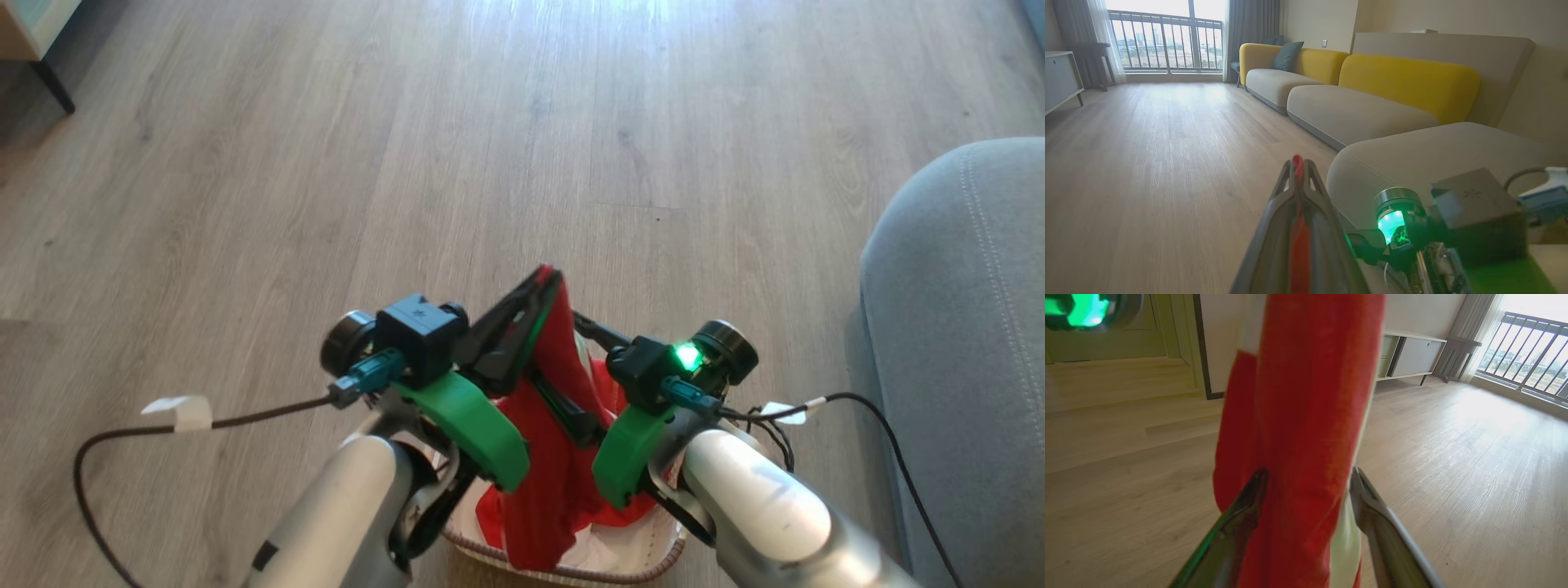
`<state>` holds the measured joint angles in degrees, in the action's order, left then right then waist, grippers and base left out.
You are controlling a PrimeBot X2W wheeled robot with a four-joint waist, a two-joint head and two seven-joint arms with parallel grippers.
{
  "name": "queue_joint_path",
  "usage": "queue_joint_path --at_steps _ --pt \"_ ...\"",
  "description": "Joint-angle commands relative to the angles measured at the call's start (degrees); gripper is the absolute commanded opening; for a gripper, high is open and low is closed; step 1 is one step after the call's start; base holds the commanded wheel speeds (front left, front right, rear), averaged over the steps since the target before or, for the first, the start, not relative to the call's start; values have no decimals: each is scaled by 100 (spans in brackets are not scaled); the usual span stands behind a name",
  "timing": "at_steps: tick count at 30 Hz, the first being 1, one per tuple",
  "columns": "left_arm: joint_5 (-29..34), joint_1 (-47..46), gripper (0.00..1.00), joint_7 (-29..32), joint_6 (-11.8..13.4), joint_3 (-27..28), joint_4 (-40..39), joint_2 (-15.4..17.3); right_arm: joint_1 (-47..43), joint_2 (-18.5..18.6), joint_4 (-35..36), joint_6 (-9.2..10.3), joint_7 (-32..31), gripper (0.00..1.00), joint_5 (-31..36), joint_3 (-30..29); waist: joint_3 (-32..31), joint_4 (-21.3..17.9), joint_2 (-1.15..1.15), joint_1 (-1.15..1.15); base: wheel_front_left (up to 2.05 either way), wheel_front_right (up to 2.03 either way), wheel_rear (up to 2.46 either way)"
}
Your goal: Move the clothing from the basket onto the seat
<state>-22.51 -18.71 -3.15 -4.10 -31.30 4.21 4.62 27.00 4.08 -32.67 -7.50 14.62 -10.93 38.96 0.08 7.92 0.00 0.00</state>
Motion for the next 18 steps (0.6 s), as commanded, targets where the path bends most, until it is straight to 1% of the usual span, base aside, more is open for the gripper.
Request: queue_joint_path --at_steps 1,2,3,4,5,8,9,10,11,12,13,15,16,18 --pt "-71 -300 0 32 -39 131 -320 -35 275 -79 23 1 38 100 -83 90 8 33 0 0 0 0 0" --pt "-85 -293 0 52 -38 105 -364 -41 294 -84 -41 1 38 100 -133 130 10 47 0 0 0 0 0" --pt "-102 -286 0 69 -37 86 -401 -45 302 -89 -107 1 38 62 -229 197 11 60 0 0 0 0 0" --pt "-117 -276 0 80 -32 79 -427 -46 309 -94 -146 1 38 9 -352 278 12 69 0 0 0 0 0" --pt "-128 -262 0 83 -15 90 -441 -41 315 -98 -163 1 38 0 -488 343 13 71 0 0 0 0 0" --pt "-163 -210 0 60 46 158 -441 -10 351 -103 -154 1 38 0 -806 519 20 39 0 0 0 0 0" --pt "-178 -191 14 38 62 179 -430 -4 359 -92 -140 1 38 0 -868 542 22 21 0 0 0 0 0" --pt "-179 -172 34 11 76 196 -410 9 361 -63 -120 1 38 0 -919 554 21 -2 0 0 0 0 0" --pt "-180 -149 49 -13 92 211 -382 21 360 -33 -81 1 38 0 -972 510 25 -30 0 0 0 0 0" --pt "-180 -129 93 -41 106 227 -349 35 358 4 -32 1 38 0 -1017 460 41 -66 0 0 0 0 0" --pt "-166 -114 100 -66 121 239 -296 59 360 56 20 1 38 0 -1045 412 50 -105 0 0 0 0 0" --pt "-149 -87 100 -162 144 273 -184 91 362 175 135 1 38 0 -1082 268 82 -204 0 0 0 0 0" --pt "-149 -87 100 -162 144 273 -184 91 362 175 135 1 38 0 -1082 268 82 -204 0 0 0 0 0" --pt "-108 -62 100 -249 167 285 -22 127 361 327 257 1 38 0 -1070 108 104 -312 0 0 0 0 0"
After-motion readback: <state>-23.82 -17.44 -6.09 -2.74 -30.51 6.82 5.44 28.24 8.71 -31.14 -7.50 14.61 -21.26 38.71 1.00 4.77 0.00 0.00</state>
